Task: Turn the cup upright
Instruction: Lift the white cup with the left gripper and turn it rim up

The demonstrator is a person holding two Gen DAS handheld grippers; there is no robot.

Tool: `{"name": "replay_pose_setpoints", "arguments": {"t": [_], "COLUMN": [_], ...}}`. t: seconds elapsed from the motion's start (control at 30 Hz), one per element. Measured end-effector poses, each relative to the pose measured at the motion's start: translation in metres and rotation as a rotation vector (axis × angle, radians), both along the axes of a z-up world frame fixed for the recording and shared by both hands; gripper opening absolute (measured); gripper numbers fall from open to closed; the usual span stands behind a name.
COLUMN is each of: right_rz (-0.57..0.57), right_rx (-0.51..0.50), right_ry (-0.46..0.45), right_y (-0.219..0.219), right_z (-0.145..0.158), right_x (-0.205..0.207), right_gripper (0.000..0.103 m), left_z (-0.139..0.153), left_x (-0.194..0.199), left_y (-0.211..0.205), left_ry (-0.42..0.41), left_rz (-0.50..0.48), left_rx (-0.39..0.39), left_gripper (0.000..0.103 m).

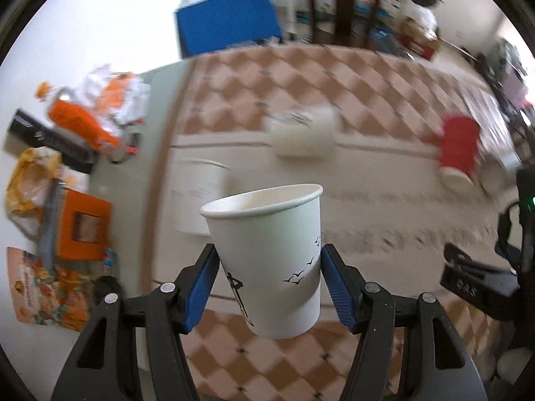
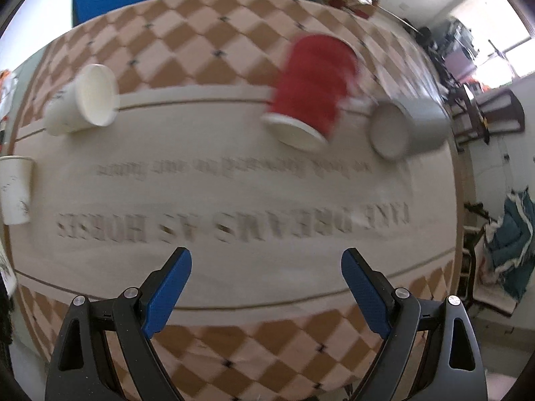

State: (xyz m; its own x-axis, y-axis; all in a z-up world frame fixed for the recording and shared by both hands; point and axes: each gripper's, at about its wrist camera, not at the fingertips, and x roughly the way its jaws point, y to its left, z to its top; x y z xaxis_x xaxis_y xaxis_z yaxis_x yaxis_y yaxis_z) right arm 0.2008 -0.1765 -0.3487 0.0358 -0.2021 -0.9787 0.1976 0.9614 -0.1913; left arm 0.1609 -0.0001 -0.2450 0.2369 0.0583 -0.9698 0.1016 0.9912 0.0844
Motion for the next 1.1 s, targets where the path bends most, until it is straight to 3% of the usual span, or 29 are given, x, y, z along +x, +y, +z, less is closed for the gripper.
{"name": "replay_pose_setpoints", "arguments": {"t": [0.27, 0.47, 0.67, 0.93, 1.0, 1.07, 1.1], "right_rz": [-0.086, -0.132, -0.169, -0.196, -0.201, -0.2, -0.198], "right_rx": [-0.015, -0.022, -0.031, -0.023, -0.017, -0.014, -0.014], "right_ry": [0.055, 0.096, 0.126, 0.134, 0.132, 0.129, 0.128], "right_y": [-0.071, -0.106, -0.134, -0.152, -0.154, -0.153, -0.151], "right_z": [-0.021, -0.044, -0.063, -0.071, -0.071, -0.07, -0.069], "right_x": [-0.039, -0.057, -0.067, -0.076, -0.078, -0.078, -0.077], "right_gripper": [0.092, 0.092, 0.092, 0.092, 0.092, 0.092, 0.092], "left_z": [-0.04, -0.079, -0.106, -0.112, -0.111, -0.11, -0.109], "left_x": [-0.03, -0.039, -0.042, -0.039, -0.041, -0.041, -0.041], "left_y": [-0.086, -0.128, -0.145, -0.149, -0.148, -0.148, -0.148], "left_ry": [0.145, 0.223, 0.276, 0.263, 0.256, 0.24, 0.232], "left_rz": [-0.084, -0.092, -0.074, -0.063, -0.062, -0.062, -0.062], "left_rx": [-0.07, -0.07, -0.079, -0.057, -0.036, -0.022, -0.023], "left_gripper": [0.059, 0.06, 0.062, 0.064, 0.068, 0.09, 0.093]}}
